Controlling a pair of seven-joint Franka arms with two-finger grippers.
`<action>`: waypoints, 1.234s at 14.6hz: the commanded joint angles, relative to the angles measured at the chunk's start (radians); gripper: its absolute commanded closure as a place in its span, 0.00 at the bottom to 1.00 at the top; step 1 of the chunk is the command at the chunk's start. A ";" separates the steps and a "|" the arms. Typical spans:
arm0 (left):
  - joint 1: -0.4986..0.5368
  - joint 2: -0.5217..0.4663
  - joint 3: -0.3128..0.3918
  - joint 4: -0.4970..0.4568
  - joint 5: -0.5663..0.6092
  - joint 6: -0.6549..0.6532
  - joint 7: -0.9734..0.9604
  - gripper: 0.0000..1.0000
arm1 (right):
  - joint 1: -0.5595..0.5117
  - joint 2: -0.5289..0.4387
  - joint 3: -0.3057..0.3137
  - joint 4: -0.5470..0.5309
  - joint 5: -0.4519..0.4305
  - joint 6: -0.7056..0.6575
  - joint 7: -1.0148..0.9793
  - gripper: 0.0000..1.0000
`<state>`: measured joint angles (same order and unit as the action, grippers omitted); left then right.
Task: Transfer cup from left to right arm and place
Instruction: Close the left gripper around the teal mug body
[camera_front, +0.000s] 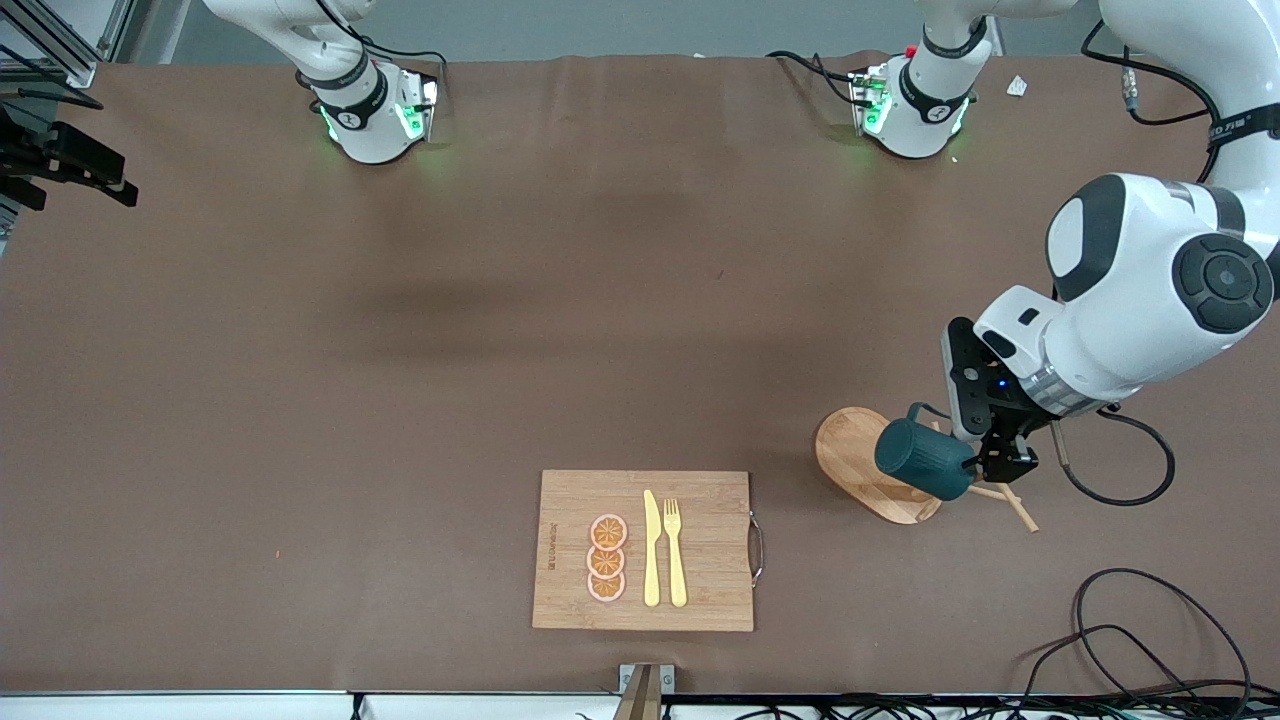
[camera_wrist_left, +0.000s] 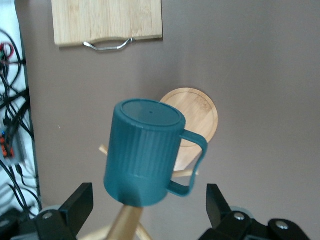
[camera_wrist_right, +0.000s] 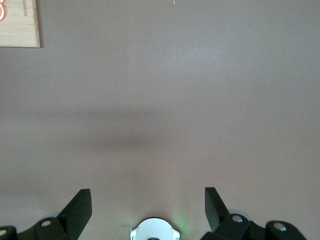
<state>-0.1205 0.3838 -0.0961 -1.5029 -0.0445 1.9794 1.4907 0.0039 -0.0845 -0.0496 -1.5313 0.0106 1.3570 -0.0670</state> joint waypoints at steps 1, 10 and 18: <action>0.010 0.029 -0.004 0.027 -0.040 0.027 0.094 0.01 | -0.013 -0.004 0.008 -0.003 -0.011 -0.007 -0.011 0.00; 0.019 0.067 -0.004 0.026 -0.044 0.087 0.164 0.00 | -0.013 -0.004 0.008 -0.003 -0.011 -0.007 -0.011 0.00; 0.042 0.104 -0.004 0.027 -0.084 0.096 0.192 0.00 | -0.013 -0.004 0.007 -0.009 -0.011 -0.007 -0.011 0.00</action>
<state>-0.0968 0.4663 -0.0966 -1.4939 -0.0981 2.0709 1.6463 0.0039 -0.0842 -0.0499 -1.5332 0.0106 1.3533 -0.0670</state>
